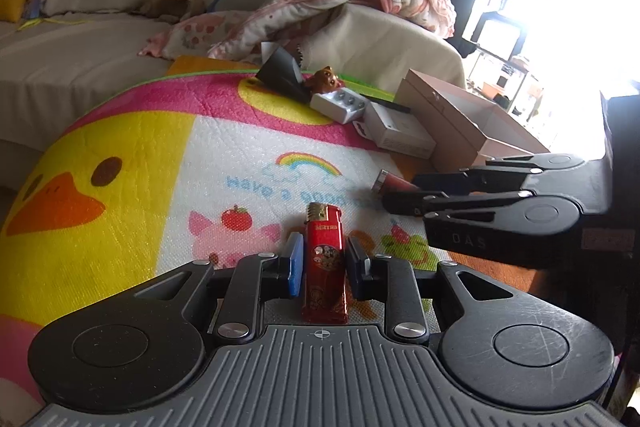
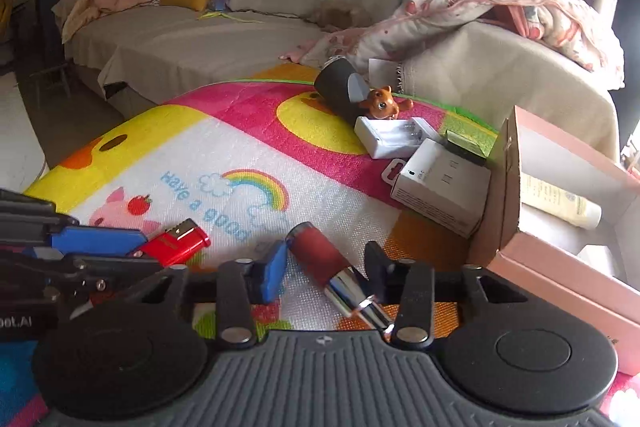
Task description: Organize rigid objects
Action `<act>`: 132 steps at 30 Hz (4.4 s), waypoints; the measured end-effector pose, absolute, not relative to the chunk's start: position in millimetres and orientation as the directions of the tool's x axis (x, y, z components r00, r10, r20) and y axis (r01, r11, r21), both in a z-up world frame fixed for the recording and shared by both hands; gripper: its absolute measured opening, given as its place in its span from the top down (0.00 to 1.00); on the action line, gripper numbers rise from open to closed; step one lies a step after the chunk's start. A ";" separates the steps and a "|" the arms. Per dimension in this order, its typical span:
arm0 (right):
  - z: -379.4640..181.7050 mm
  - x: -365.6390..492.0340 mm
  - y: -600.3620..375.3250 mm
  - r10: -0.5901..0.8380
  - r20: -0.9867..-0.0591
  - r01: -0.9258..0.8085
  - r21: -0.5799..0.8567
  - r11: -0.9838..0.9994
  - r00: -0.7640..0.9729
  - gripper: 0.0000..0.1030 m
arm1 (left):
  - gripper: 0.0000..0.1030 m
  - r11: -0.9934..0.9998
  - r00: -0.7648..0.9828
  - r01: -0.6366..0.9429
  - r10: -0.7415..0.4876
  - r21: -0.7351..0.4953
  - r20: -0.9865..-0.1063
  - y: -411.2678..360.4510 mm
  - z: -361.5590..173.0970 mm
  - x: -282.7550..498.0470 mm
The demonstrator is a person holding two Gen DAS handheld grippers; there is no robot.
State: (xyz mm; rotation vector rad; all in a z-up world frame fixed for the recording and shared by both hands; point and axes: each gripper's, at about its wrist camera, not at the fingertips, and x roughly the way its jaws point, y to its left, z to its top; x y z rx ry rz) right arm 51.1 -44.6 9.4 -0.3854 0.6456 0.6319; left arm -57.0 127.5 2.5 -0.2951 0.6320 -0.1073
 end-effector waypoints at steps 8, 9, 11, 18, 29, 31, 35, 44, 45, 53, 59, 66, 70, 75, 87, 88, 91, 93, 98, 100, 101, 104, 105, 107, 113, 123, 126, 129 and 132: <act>12.4 12.9 -89.2 0.405 -0.663 -0.706 -0.271 0.655 0.630 0.80 | 0.75 0.957 0.787 0.075 -0.229 -0.280 -0.573 96.1 3.8 -49.1; 13.0 11.5 -94.6 0.399 -0.663 -0.706 -0.284 0.649 0.634 0.80 | 0.75 0.961 0.786 0.085 -0.226 -0.262 -0.575 89.6 4.4 -47.5; 12.4 9.2 -105.9 0.384 -0.660 -0.711 -0.336 0.618 0.646 0.80 | 0.75 0.965 0.783 0.097 -0.226 -0.245 -0.579 78.4 4.6 -43.2; 13.2 10.0 -129.4 0.320 -0.652 -0.671 -0.401 0.623 0.687 0.58 | 0.74 0.958 0.777 0.117 -0.253 -0.263 -0.577 65.2 3.1 -40.6; 6.7 30.0 -160.6 0.111 -0.584 -0.449 -0.474 0.758 0.804 0.57 | 0.74 0.957 0.774 0.134 -0.264 -0.257 -0.576 62.0 2.9 -43.1; 14.0 34.8 -166.8 0.159 -0.611 -0.459 -0.372 0.807 0.775 0.57 | 0.74 0.967 0.776 0.136 -0.240 -0.217 -0.583 55.9 3.9 -43.5; 26.2 44.4 -169.3 0.234 -0.640 -0.433 -0.171 0.885 0.732 0.56 | 0.73 0.978 0.780 0.138 -0.203 -0.154 -0.592 47.4 4.8 -44.3; 17.9 56.8 -133.7 0.212 -0.627 -0.320 -0.063 0.945 0.750 0.45 | 0.73 0.970 0.781 0.131 -0.228 -0.205 -0.582 54.9 3.4 -45.0; 15.5 57.7 -128.9 0.205 -0.628 -0.329 -0.087 0.940 0.751 0.45 | 0.73 0.969 0.781 0.130 -0.230 -0.209 -0.581 55.4 3.3 -45.0; 8.5 28.7 -122.9 0.343 -0.610 -0.545 -0.177 0.820 0.714 0.70 | 0.73 0.965 0.781 0.128 -0.240 -0.228 -0.577 57.3 3.2 -45.3; 8.0 -1.9 -132.8 0.359 -0.597 -0.612 -0.294 0.734 0.717 0.53 | 0.73 0.967 0.781 0.126 -0.234 -0.220 -0.579 56.6 3.2 -45.3; 15.3 -4.3 -157.8 0.250 -0.611 -0.459 -0.212 0.863 0.751 0.28 | 0.73 0.972 0.783 0.114 -0.215 -0.205 -0.584 53.0 3.5 -45.3; 15.8 -6.5 -172.7 0.312 -0.653 -0.445 -0.045 0.894 0.691 0.28 | 0.73 0.973 0.784 0.114 -0.211 -0.200 -0.583 52.0 3.2 -46.0; 14.8 -10.5 -173.9 0.287 -0.677 -0.437 -0.057 0.898 0.678 0.29 | 0.73 0.972 0.785 0.113 -0.215 -0.208 -0.581 52.8 3.2 -46.1; 18.0 21.1 -176.9 0.087 -0.609 -0.252 -0.191 0.949 0.788 0.32 | 0.73 0.970 0.785 0.112 -0.218 -0.214 -0.580 53.6 3.0 -46.6; 19.9 20.3 -179.1 0.126 -0.624 -0.268 -0.140 0.953 0.772 0.31 | 0.73 0.970 0.785 0.112 -0.219 -0.215 -0.579 53.6 3.1 -46.7; 15.4 21.5 -178.9 0.223 -0.682 -0.296 0.009 0.955 0.697 0.29 | 0.73 0.970 0.785 0.111 -0.219 -0.216 -0.579 53.9 3.1 -46.8; 10.4 24.8 -174.4 0.216 -0.688 -0.281 0.019 0.959 0.693 0.25 | 0.73 0.970 0.785 0.111 -0.220 -0.218 -0.579 53.8 3.2 -46.8; 8.9 45.6 -163.1 0.206 -0.690 -0.248 0.039 0.968 0.694 0.22 | 0.73 0.969 0.786 0.110 -0.222 -0.222 -0.578 54.5 3.4 -47.0; 6.6 55.5 -156.2 0.209 -0.687 -0.252 0.039 0.967 0.696 0.15 | 0.73 0.968 0.786 0.110 -0.223 -0.224 -0.577 54.7 3.3 -47.1; 4.8 62.4 -151.3 0.203 -0.694 -0.258 0.026 0.966 0.691 0.11 | 0.73 0.968 0.786 0.109 -0.224 -0.226 -0.576 55.1 3.1 -47.3; 4.6 75.8 -143.3 0.198 -0.703 -0.258 0.021 0.966 0.683 0.07 | 0.73 0.967 0.787 0.108 -0.225 -0.230 -0.574 55.6 3.2 -47.8; 4.1 78.7 -141.6 0.193 -0.703 -0.256 0.017 0.967 0.684 0.07 | 0.73 0.968 0.788 0.108 -0.223 -0.229 -0.574 55.2 3.2 -48.1; 3.4 82.8 -140.1 0.187 -0.702 -0.253 0.010 0.967 0.687 0.08 | 0.73 0.970 0.789 0.107 -0.215 -0.217 -0.575 53.5 3.5 -48.7; 8.2 72.5 -147.9 0.234 -0.697 -0.308 0.021 0.951 0.678 0.25 | 0.73 0.976 0.782 0.108 -0.201 -0.189 -0.590 50.1 5.3 -45.1; 33.6 8.8 -192.4 0.306 -0.614 -0.441 -0.077 0.894 0.728 0.25 | 0.74 0.970 0.765 0.234 -0.220 -0.058 -0.605 24.0 10.7 -58.9; 45.3 -7.5 -212.6 0.303 -0.567 -0.438 -0.115 0.892 0.766 0.25 | 0.75 0.957 0.762 0.290 -0.239 -0.013 -0.602 13.2 19.5 -68.0; 57.6 -17.2 -230.1 0.308 -0.524 -0.428 -0.123 0.895 0.794 0.25 | 0.75 0.946 0.770 0.325 -0.280 -0.026 -0.573 9.1 42.0 -67.3; 73.5 -20.2 -243.9 0.308 -0.469 -0.406 -0.121 0.906 0.828 0.25 | 0.75 0.930 0.806 0.366 -0.328 -0.021 -0.492 2.4 84.4 -53.2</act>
